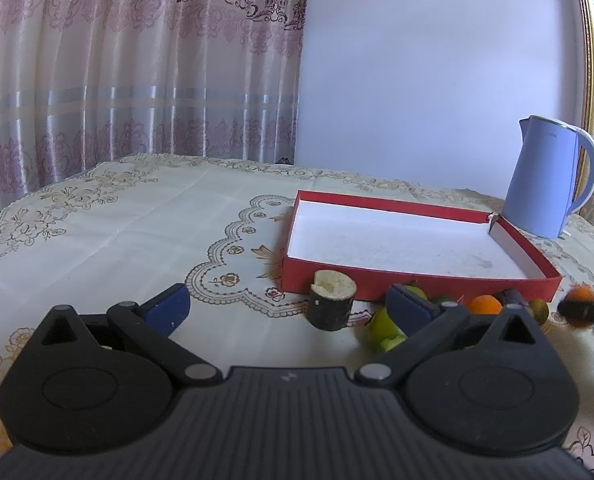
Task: Organize fruits
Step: 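Carry the orange into the red tray and open the right gripper, then grasp the green cucumber slice with the left gripper, then carry the cucumber slice into the red tray and open the left gripper, then withdraw the left tool and move the right tool toward the yellow fruit, then grasp the small yellow fruit with the right gripper, then lower the yellow fruit into the red tray and open the right gripper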
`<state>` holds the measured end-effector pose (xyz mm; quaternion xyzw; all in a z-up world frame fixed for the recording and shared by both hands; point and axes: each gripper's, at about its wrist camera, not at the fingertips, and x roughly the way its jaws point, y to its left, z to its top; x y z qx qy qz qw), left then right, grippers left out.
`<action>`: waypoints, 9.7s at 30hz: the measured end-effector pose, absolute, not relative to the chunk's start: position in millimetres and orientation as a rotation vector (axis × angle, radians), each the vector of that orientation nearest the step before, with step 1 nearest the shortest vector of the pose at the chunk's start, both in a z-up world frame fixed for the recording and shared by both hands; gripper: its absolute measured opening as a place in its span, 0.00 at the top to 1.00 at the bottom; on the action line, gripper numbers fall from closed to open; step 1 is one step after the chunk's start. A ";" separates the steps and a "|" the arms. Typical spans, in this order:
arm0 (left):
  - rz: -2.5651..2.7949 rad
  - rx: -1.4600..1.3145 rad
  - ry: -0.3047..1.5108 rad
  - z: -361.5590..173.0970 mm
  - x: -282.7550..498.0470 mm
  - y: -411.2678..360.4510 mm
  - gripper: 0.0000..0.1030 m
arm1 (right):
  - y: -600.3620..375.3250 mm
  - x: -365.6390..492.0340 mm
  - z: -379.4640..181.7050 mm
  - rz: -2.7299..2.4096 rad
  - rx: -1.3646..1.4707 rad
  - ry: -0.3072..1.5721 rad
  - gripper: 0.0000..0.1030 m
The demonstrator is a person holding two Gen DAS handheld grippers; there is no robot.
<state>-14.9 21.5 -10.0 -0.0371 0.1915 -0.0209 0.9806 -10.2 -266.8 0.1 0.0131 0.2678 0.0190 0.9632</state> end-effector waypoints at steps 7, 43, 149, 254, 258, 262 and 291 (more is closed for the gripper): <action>-0.035 -0.074 0.386 -9.9 -15.6 22.4 0.00 | -267.2 42.8 29.5 0.041 0.020 0.514 0.58; -0.237 0.011 0.439 -15.1 -33.6 28.2 0.06 | -353.5 8.1 4.1 -0.048 0.336 0.245 0.25; -0.077 0.113 0.533 -4.5 124.1 -73.9 0.70 | -366.4 1.3 -6.4 -0.067 0.406 0.188 0.24; 0.018 -0.039 0.323 13.5 40.6 47.3 0.00 | -249.9 54.3 14.3 0.055 -0.021 0.426 0.72; 0.021 -0.040 0.325 13.2 41.2 46.2 0.00 | -248.9 59.8 13.0 0.055 -0.023 0.423 0.72; 0.020 -0.040 0.325 13.4 41.4 46.4 0.00 | -250.4 67.1 9.1 0.049 -0.019 0.437 0.72; 0.025 -0.034 0.333 11.9 42.6 46.1 0.00 | -262.5 85.9 -9.1 0.030 0.042 0.472 0.72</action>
